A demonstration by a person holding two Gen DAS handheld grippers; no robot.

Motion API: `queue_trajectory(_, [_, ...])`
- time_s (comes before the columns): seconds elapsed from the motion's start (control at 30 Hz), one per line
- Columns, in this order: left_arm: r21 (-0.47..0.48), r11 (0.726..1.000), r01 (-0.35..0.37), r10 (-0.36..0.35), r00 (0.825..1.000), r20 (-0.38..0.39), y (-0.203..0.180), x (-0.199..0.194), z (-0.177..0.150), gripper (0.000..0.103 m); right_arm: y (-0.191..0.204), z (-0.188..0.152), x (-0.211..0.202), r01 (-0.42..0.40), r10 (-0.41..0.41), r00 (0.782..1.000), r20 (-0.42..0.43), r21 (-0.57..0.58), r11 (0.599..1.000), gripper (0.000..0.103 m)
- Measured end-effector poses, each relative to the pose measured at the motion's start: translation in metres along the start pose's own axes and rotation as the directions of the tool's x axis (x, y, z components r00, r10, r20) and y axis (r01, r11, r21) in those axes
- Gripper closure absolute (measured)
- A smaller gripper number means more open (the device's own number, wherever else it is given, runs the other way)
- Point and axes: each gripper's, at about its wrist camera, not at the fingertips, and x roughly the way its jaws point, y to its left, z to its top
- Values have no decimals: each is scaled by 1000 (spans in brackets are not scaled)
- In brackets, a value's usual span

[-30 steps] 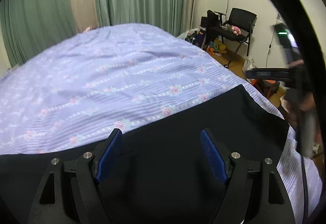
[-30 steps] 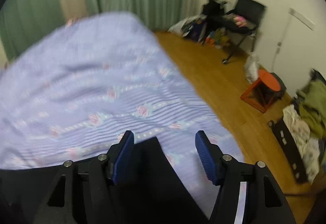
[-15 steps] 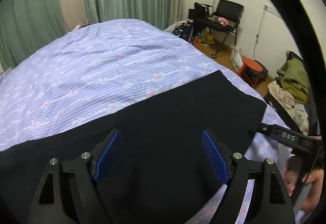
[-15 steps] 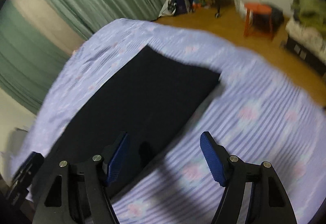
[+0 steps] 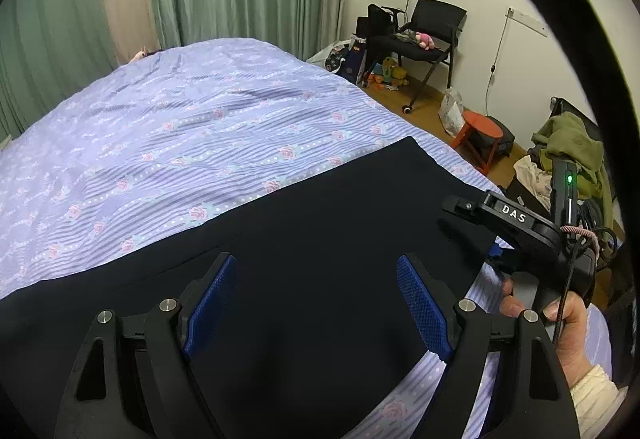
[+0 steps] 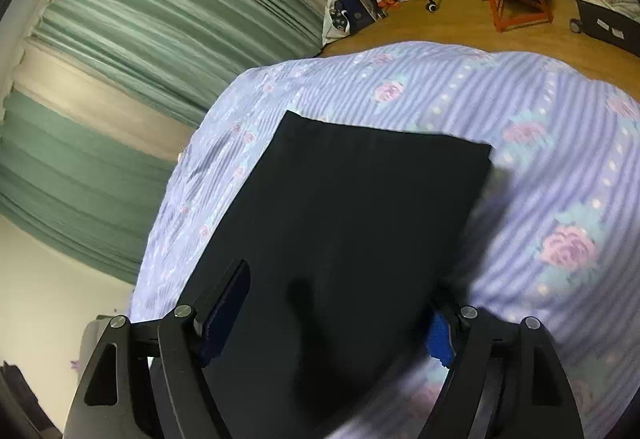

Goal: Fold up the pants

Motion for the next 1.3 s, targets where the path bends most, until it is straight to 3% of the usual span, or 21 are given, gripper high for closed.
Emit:
queue_trajectory(0.07, [-11,1000,6,-6,1000,-2,1,1,1,21,3,6,-2,-10,9,1000,3,24,1000,28])
queue_trajectory(0.13, [-24,1000,9,-9,1000,5,3,0,2,21,11,12,-14,-67,66,997,36,39,997,44])
queue_trajectory(0.23, [-46,999,13,-13,1000,9,6,-1,3,21,25,19,-27,-56,57,995,87,-13,998,44])
queue_trajectory(0.3, [-53,999,10,-9,1000,8,7,-1,3,21,32,24,-20,-2,6,996,84,-45,999,46])
queue_trajectory(0.47, [-58,998,-4,4,1000,2,11,-2,0,21,28,36,-6,51,-51,994,102,3,999,64])
queue_trajectory(0.57, [-55,998,-20,20,1000,3,12,-5,0,21,16,38,-6,120,-124,987,100,42,992,89])
queue_trajectory(0.7, [-56,998,-36,36,999,-4,18,-10,-2,21,12,35,-23,232,-236,968,83,64,971,92])
queue_trajectory(0.8, [-80,996,-50,48,999,-23,29,-18,-7,21,48,29,-48,318,-304,941,150,-82,944,92])
queue_trajectory(0.93, [-117,988,-102,97,994,-42,54,-36,-14,21,120,18,-85,396,-319,912,259,-349,849,92])
queue_trajectory(1.07, [-168,971,-171,160,984,-74,89,-69,-32,21,193,-5,-108,448,-295,893,341,-598,664,92])
queue_trajectory(1.13, [-214,952,-217,201,975,-93,111,-95,-46,21,233,-24,-117,443,-252,897,364,-710,548,92])
queue_trajectory(1.3, [-365,887,-285,250,958,-141,158,-159,-82,21,317,-78,-118,352,-140,936,323,-864,359,92])
